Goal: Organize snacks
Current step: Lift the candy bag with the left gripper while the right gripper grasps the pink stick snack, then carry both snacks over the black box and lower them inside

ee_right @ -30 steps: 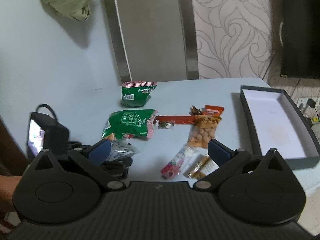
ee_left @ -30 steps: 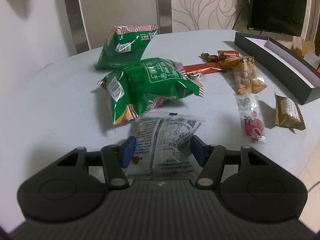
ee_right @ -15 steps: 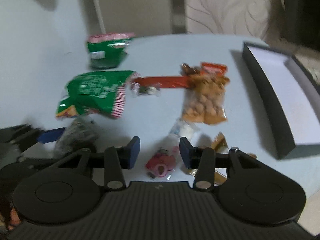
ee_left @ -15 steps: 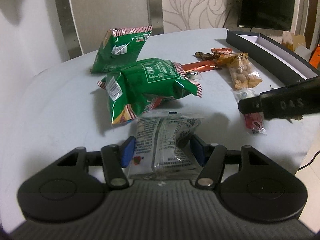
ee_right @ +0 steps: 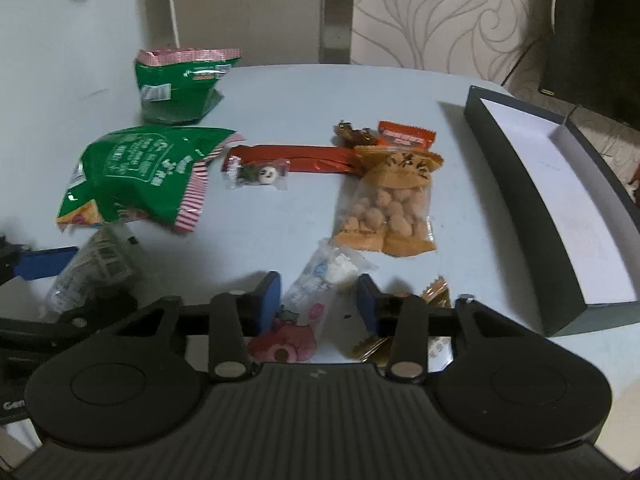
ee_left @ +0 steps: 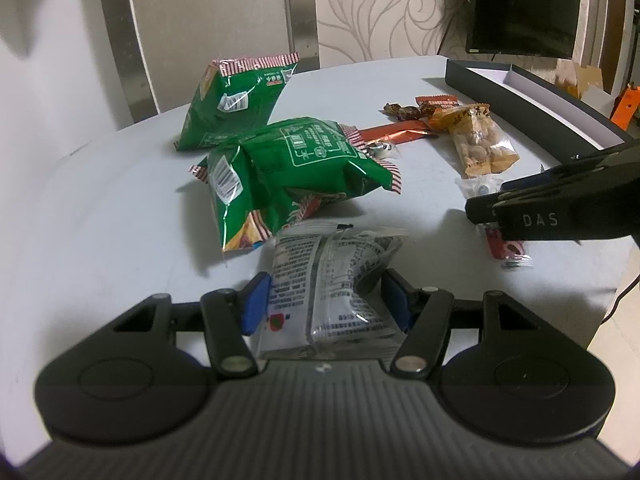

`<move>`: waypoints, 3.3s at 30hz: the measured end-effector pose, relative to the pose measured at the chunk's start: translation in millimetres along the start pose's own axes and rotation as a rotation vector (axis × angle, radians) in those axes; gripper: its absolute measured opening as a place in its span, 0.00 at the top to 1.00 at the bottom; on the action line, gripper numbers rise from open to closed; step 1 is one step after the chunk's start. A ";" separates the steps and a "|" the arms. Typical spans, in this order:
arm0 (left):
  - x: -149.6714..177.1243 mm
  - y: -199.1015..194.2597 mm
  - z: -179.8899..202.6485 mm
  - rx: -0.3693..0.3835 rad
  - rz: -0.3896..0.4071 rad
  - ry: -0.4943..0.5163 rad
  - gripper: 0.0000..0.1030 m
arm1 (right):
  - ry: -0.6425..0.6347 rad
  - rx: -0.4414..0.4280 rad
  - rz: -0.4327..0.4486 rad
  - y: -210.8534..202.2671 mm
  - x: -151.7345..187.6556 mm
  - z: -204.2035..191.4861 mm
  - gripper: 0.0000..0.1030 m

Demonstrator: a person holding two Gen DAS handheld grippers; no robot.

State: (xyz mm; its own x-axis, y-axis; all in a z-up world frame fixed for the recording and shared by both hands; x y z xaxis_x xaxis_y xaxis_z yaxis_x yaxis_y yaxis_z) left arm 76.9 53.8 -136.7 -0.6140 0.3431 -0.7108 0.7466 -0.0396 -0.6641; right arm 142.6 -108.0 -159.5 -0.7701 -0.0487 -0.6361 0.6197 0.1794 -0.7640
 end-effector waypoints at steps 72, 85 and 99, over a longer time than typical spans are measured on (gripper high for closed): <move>-50.0 -26.8 25.1 0.056 0.150 0.154 0.52 | -0.011 -0.090 0.059 -66.5 -22.4 -13.6 0.88; -124.1 1.8 64.6 0.059 0.193 0.170 0.52 | 0.043 -0.091 0.145 -88.8 -70.5 60.5 0.88; -217.0 66.2 150.9 0.138 0.225 0.186 0.51 | 0.174 0.097 0.156 -79.9 -93.8 196.2 0.88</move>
State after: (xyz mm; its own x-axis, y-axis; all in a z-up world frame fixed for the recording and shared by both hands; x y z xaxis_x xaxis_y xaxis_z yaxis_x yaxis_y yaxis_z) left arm 221.0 -164.9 -61.4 -0.3702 0.4764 -0.7975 0.8087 -0.2571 -0.5290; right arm 195.0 -310.6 -60.0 -0.6734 0.1436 -0.7252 0.7381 0.0756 -0.6704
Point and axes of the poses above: each gripper's, at about its wrist camera, not at the fingertips, and y roughly the way its jaws point, z to its right, x to its underside, the point moved 6 cm from there along y, roughly the way its jaws point, and after that the axes turned 12 degrees about y, right-handed, at the moved point
